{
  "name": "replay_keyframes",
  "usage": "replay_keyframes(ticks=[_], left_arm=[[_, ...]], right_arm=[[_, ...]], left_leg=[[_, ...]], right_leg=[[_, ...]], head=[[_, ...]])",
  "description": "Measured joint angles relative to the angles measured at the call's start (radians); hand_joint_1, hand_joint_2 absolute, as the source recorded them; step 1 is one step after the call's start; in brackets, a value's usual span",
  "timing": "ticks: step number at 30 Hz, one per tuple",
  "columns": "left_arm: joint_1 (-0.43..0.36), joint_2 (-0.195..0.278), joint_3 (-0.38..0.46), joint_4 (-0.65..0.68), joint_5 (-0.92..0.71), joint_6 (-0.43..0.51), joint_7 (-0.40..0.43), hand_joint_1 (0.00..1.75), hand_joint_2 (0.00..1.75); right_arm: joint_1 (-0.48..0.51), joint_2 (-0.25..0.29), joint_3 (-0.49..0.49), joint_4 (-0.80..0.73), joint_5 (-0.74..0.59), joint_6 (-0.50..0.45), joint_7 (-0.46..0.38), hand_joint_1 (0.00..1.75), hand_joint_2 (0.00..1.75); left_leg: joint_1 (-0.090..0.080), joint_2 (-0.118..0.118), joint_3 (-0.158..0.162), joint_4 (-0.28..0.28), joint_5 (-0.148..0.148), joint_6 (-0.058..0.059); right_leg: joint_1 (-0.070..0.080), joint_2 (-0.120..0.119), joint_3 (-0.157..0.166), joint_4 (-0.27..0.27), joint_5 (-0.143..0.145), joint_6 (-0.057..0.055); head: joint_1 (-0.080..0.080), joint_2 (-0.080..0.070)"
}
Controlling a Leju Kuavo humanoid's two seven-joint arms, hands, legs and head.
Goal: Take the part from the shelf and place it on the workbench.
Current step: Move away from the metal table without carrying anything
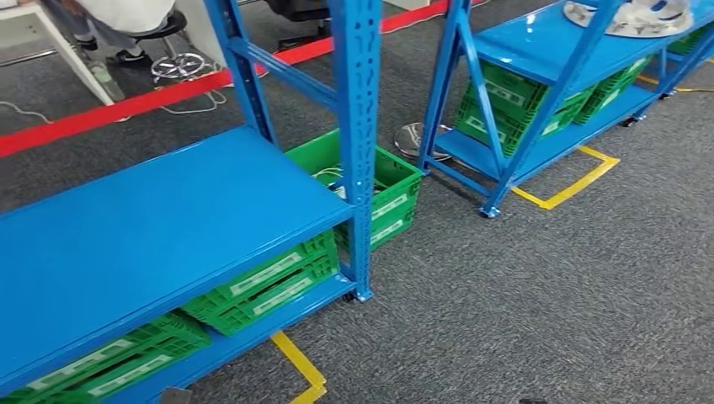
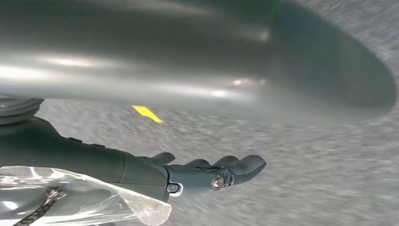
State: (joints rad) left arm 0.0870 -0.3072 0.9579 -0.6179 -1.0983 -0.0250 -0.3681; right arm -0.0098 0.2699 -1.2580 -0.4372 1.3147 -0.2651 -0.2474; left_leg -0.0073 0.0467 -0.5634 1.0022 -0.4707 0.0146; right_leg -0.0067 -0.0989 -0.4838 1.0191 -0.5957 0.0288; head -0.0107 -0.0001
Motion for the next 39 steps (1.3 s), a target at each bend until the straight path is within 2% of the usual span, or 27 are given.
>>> replay_keyframes(ticks=[2, 4, 5, 6, 7, 9, 11, 13, 14, 16, 18, 19, 20, 21, 23, 25, 26, 27, 29, 31, 33, 34, 35, 36, 37, 38, 39], left_arm=[[-0.003, -0.001, 0.000, 0.002, 0.000, 0.001, 0.000, 0.00, 0.00], [-0.005, 0.000, 0.000, 0.005, 0.000, 0.001, 0.000, 0.00, 0.00], [-0.005, 0.000, 0.000, 0.008, -0.001, 0.001, 0.000, 0.00, 0.00], [-0.005, 0.000, 0.000, 0.011, -0.001, 0.001, 0.000, 0.00, 0.00], [-0.005, 0.000, 0.000, 0.014, -0.001, 0.001, 0.000, 0.00, 0.00], [-0.007, 0.001, 0.000, 0.019, -0.001, 0.002, 0.000, 0.00, 0.00], [-0.009, 0.003, 0.000, 0.023, -0.001, 0.004, 0.000, 0.00, 0.00], [-0.008, 0.004, 0.000, 0.027, -0.001, 0.005, 0.000, 0.00, 0.00], [-0.008, 0.005, 0.000, 0.028, -0.001, 0.006, 0.000, 0.00, 0.00], [-0.010, 0.006, 0.000, 0.031, -0.001, 0.006, 0.000, 0.00, 0.00], [-0.014, 0.006, -0.001, 0.033, -0.001, 0.007, 0.000, 0.00, 0.00], [-0.015, 0.006, -0.001, 0.035, -0.002, 0.007, 0.000, 0.00, 0.00], [-0.015, 0.006, -0.001, 0.036, -0.002, 0.007, 0.000, 0.00, 0.00], [-0.014, 0.006, 0.000, 0.037, -0.001, 0.007, 0.000, 0.00, 0.00], [-0.013, 0.006, 0.000, 0.039, -0.001, 0.007, 0.000, 0.00, 0.00], [-0.016, 0.007, -0.001, 0.041, -0.001, 0.008, 0.000, 0.00, 0.00], [-0.017, 0.007, -0.001, 0.041, -0.001, 0.009, -0.001, 0.00, 0.00], [-0.018, 0.007, -0.001, 0.041, 0.000, 0.009, -0.001, 0.00, 0.00], [-0.015, 0.006, -0.001, 0.043, 0.000, 0.011, -0.001, 0.00, 0.00], [-0.014, 0.004, -0.001, 0.045, 0.000, 0.014, -0.002, 0.00, 0.00], [-0.016, 0.004, -0.001, 0.048, 0.001, 0.016, -0.002, 0.00, 0.00], [-0.016, 0.004, -0.001, 0.049, 0.001, 0.016, -0.003, 0.00, 0.00], [-0.017, 0.004, -0.001, 0.050, 0.001, 0.017, -0.003, 0.00, 0.00], [-0.016, 0.004, -0.001, 0.051, 0.001, 0.017, -0.003, 0.00, 0.00], [-0.016, 0.004, -0.001, 0.052, 0.001, 0.017, -0.003, 0.00, 0.00], [-0.016, 0.004, -0.001, 0.054, 0.001, 0.017, -0.004, 0.00, 0.00], [-0.017, 0.004, -0.001, 0.055, 0.002, 0.018, -0.004, 0.00, 0.00]], right_arm=[[-0.001, -0.002, 0.003, 0.002, 0.000, -0.002, -0.001, 0.00, 0.00], [0.002, -0.004, 0.003, 0.005, 0.001, -0.005, -0.002, 0.00, 0.00], [0.003, -0.006, 0.004, 0.007, 0.002, -0.006, -0.002, 0.00, 0.00], [0.004, -0.007, 0.004, 0.009, 0.004, -0.007, -0.003, 0.00, 0.00], [0.004, -0.009, 0.005, 0.010, 0.005, -0.009, -0.004, 0.00, 0.00], [0.005, -0.011, 0.008, 0.014, 0.008, -0.013, -0.006, 0.00, 0.00], [0.005, -0.012, 0.010, 0.019, 0.009, -0.018, -0.007, 0.00, 0.00], [0.004, -0.013, 0.011, 0.022, 0.010, -0.021, -0.007, 0.00, 0.00], [0.003, -0.013, 0.012, 0.022, 0.010, -0.022, -0.007, 0.00, 0.00], [0.002, -0.014, 0.015, 0.024, 0.011, -0.023, -0.007, 0.00, 0.00], [0.005, -0.014, 0.017, 0.026, 0.011, -0.023, -0.007, 0.00, 0.00], [0.006, -0.015, 0.017, 0.027, 0.011, -0.024, -0.007, 0.00, 0.00], [0.008, -0.015, 0.017, 0.027, 0.011, -0.024, -0.007, 0.00, 0.00], [0.008, -0.015, 0.017, 0.027, 0.011, -0.024, -0.007, 0.00, 0.00], [0.006, -0.015, 0.018, 0.027, 0.011, -0.025, -0.007, 0.00, 0.00], [0.005, -0.015, 0.018, 0.028, 0.011, -0.026, -0.010, 0.00, 0.00], [0.005, -0.015, 0.018, 0.028, 0.011, -0.027, -0.012, 0.00, 0.00], [0.004, -0.015, 0.018, 0.029, 0.011, -0.028, -0.014, 0.00, 0.00], [0.001, -0.016, 0.019, 0.030, 0.011, -0.029, -0.018, 0.00, 0.00], [-0.003, -0.016, 0.020, 0.031, 0.010, -0.032, -0.021, 0.00, 0.00], [-0.001, -0.017, 0.021, 0.032, 0.010, -0.035, -0.021, 0.00, 0.00], [0.001, -0.017, 0.022, 0.032, 0.009, -0.035, -0.021, 0.00, 0.00], [0.004, -0.018, 0.022, 0.033, 0.009, -0.035, -0.021, 0.00, 0.00], [0.006, -0.018, 0.022, 0.033, 0.009, -0.036, -0.021, 0.00, 0.00], [0.007, -0.019, 0.022, 0.033, 0.008, -0.036, -0.021, 0.00, 0.00], [0.007, -0.019, 0.022, 0.033, 0.008, -0.036, -0.021, 0.00, 0.00], [0.008, -0.019, 0.022, 0.034, 0.008, -0.036, -0.021, 0.00, 0.00]], left_leg=[[0.005, -0.025, 0.002, -0.004, 0.004, 0.007], [0.006, -0.054, 0.002, -0.004, 0.003, 0.009], [0.006, -0.069, 0.003, -0.004, 0.002, 0.009], [0.006, -0.085, 0.005, -0.003, 0.001, 0.008], [0.008, -0.100, 0.009, -0.003, -0.001, 0.006], [0.009, -0.127, 0.012, 0.002, -0.007, -0.003], [0.010, -0.149, 0.007, 0.007, -0.008, -0.014], [0.012, -0.169, 0.000, 0.008, -0.005, -0.024], [0.013, -0.164, -0.002, 0.012, -0.008, -0.029], [0.011, -0.119, -0.026, 0.064, -0.040, -0.038], [0.012, -0.069, -0.088, 0.194, -0.103, -0.046], [0.013, -0.061, -0.121, 0.259, -0.128, -0.048], [0.014, -0.058, -0.141, 0.299, -0.135, -0.049], [0.014, -0.056, -0.142, 0.299, -0.122, -0.048], [0.012, -0.037, -0.088, 0.192, -0.054, -0.040], [0.003, 0.010, -0.023, 0.065, -0.010, -0.027], [-0.002, 0.026, -0.007, 0.031, -0.005, -0.021], [-0.005, 0.031, -0.005, 0.020, -0.008, -0.017], [-0.003, 0.009, -0.005, 0.010, -0.004, -0.008], [0.002, -0.015, 0.002, -0.003, 0.004, 0.004], [0.006, -0.039, 0.005, -0.009, 0.008, 0.011], [0.005, -0.053, 0.005, -0.009, 0.008, 0.012], [0.005, -0.068, 0.005, -0.008, 0.007, 0.013], [0.005, -0.083, 0.006, -0.008, 0.007, 0.012], [0.006, -0.099, 0.009, -0.008, 0.006, 0.011], [0.006, -0.114, 0.011, -0.007, 0.005, 0.009], [0.007, -0.128, 0.013, -0.005, 0.002, 0.005]], right_leg=[[-0.004, 0.065, -0.051, 0.104, -0.055, 0.005], [-0.005, 0.092, -0.127, 0.237, -0.100, 0.008], [-0.005, 0.095, -0.151, 0.266, -0.095, 0.009], [-0.005, 0.097, -0.157, 0.254, -0.068, 0.010], [-0.007, 0.103, -0.144, 0.204, -0.025, 0.011], [-0.013, 0.143, -0.097, 0.071, 0.050, 0.011], [-0.016, 0.176, -0.067, 0.007, 0.070, 0.004], [-0.014, 0.166, -0.061, 0.004, 0.068, -0.009], [-0.014, 0.155, -0.059, 0.003, 0.069, -0.016], [-0.015, 0.131, -0.055, -0.001, 0.070, -0.029], [-0.013, 0.101, -0.053, -0.002, 0.066, -0.038], [-0.012, 0.084, -0.052, -0.002, 0.064, -0.040], [-0.011, 0.070, -0.051, -0.002, 0.062, -0.041], [-0.010, 0.056, -0.049, -0.001, 0.060, -0.041], [-0.009, 0.032, -0.042, -0.002, 0.055, -0.039], [-0.003, 0.010, -0.035, -0.001, 0.047, -0.032], [0.000, 0.000, -0.033, -0.001, 0.044, -0.027], [0.002, -0.011, -0.031, -0.002, 0.041, -0.022], [0.002, -0.026, -0.024, -0.007, 0.037, -0.011], [0.000, 0.015, -0.036, 0.029, 0.007, -0.002], [-0.003, 0.075, -0.092, 0.146, -0.052, 0.002], [-0.004, 0.088, -0.127, 0.213, -0.075, 0.003], [-0.004, 0.093, -0.154, 0.257, -0.082, 0.004], [-0.004, 0.096, -0.166, 0.266, -0.069, 0.005], [-0.005, 0.100, -0.159, 0.235, -0.036, 0.005], [-0.007, 0.110, -0.136, 0.171, 0.008, 0.005], [-0.010, 0.136, -0.109, 0.103, 0.043, 0.005]], head=[[0.006, 0.000], [0.007, 0.000], [0.007, 0.000], [0.007, 0.000], [0.008, 0.000], [0.008, 0.000], [0.007, 0.000], [0.007, 0.000], [0.007, 0.000], [0.001, 0.000], [-0.004, 0.000], [-0.004, 0.000], [-0.004, 0.000], [-0.004, 0.000], [-0.005, 0.000], [-0.004, 0.000], [-0.003, 0.000], [-0.003, 0.000], [-0.001, 0.000], [0.003, 0.000], [0.009, 0.000], [0.010, 0.000], [0.010, 0.000], [0.010, 0.000], [0.010, 0.000], [0.010, 0.000], [0.010, 0.000]])
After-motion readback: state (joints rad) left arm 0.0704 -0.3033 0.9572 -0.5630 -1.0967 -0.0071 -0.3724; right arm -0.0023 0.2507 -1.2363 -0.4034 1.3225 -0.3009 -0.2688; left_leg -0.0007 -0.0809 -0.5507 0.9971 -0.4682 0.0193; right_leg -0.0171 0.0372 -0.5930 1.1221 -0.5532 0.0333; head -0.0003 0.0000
